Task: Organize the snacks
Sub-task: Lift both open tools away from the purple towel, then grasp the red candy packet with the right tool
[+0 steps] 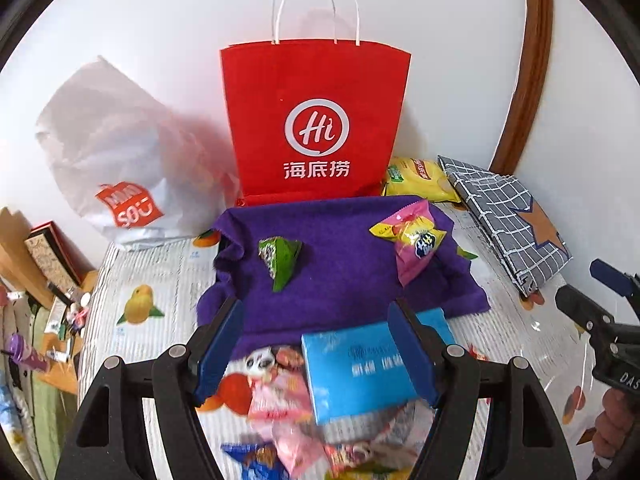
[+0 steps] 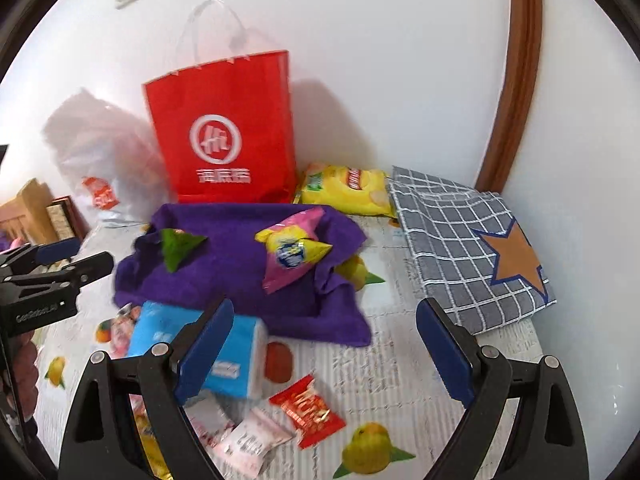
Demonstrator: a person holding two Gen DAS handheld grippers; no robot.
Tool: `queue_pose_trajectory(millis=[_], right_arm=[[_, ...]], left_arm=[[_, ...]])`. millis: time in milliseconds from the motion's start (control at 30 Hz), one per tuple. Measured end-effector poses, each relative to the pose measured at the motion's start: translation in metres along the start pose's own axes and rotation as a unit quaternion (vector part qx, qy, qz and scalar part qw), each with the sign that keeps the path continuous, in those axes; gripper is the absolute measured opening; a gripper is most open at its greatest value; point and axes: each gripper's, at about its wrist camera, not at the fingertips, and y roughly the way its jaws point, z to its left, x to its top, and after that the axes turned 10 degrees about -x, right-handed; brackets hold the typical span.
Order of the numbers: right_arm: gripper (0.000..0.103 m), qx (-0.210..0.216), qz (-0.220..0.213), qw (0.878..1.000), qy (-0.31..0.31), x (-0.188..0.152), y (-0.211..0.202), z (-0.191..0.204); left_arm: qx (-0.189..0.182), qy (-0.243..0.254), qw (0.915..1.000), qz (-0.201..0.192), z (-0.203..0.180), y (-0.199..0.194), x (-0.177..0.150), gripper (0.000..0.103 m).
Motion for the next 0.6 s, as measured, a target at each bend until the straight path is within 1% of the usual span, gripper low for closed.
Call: queue_pose_trajectory(millis=[67,133,300,433,533,600], right_arm=[[0.092,0.011,-0.003,1.000,0.002,-0.008,-0.009,0.000],[0.092,0.013,-0.006,1.000,0.002,-0.014,-0.015,-0.001],[0.092,0.009,-0.004,1.000,-0.002,-0.034,-0.021,-0.005],[0.092,0.002,0.007,1.000,0.010,-0.052,-0.015,-0.013],[0.091,0.002,0.021,1.000,0.005,-0.066,-0.002,-0.013],[0.086,0.008,0.028,1.000,-0.002,-0.075,0.009,-0.011]], left_arm=[[-0.001,-0.008,1.0000,-0.003,0.001,-0.010,-0.006,0.073],[-0.004,-0.015,0.9999,-0.001,0.004,-0.018,-0.013,0.073],[0.023,-0.011,0.9996,-0.005,0.010,-0.034,-0.032,0.073],[0.027,-0.022,0.9994,-0.002,0.020,-0.035,-0.045,0.073],[0.033,-0.026,0.9991,-0.003,0.026,-0.033,-0.053,0.073],[0.035,-0.028,0.9990,-0.001,0.030,-0.030,-0.059,0.073]])
